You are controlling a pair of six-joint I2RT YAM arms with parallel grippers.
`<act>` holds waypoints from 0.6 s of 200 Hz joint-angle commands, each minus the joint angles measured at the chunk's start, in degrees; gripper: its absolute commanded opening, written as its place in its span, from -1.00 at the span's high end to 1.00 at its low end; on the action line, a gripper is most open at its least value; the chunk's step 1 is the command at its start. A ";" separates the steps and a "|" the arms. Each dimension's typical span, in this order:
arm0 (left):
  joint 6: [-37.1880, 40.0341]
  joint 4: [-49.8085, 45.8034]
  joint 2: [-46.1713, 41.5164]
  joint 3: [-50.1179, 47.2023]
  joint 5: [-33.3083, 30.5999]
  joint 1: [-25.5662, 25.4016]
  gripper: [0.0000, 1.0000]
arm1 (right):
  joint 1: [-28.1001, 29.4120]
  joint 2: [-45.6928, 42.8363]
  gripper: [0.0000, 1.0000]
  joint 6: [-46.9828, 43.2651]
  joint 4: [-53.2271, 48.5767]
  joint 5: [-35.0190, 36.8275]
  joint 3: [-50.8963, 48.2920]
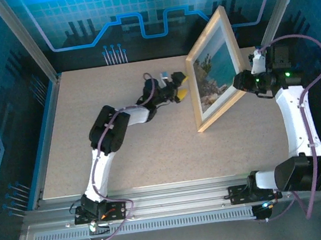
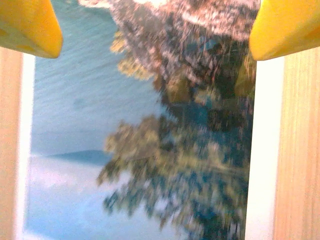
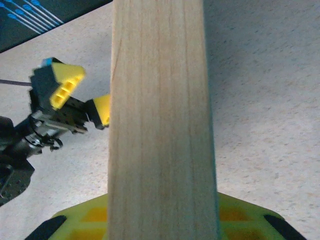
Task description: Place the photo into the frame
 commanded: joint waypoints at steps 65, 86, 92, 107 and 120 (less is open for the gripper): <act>9.27 2.14 -12.86 -16.16 1.89 9.39 -0.98 | 8.80 -3.32 1.00 9.75 13.99 -8.24 -17.23; 15.30 -5.07 -16.90 -18.49 1.97 11.25 -0.98 | 10.37 -3.55 1.00 12.02 17.34 -6.32 -21.19; 17.35 -7.43 -18.19 -19.19 1.84 11.82 -0.98 | 10.91 -3.58 1.00 12.79 18.39 -6.34 -22.47; 21.81 -12.56 -21.51 -20.91 0.84 13.17 -0.98 | 12.15 -3.75 1.00 15.03 21.13 -5.99 -25.94; 25.06 -15.97 -24.08 -22.25 0.12 14.50 -0.98 | 13.25 -4.25 1.00 17.00 23.50 -4.97 -28.50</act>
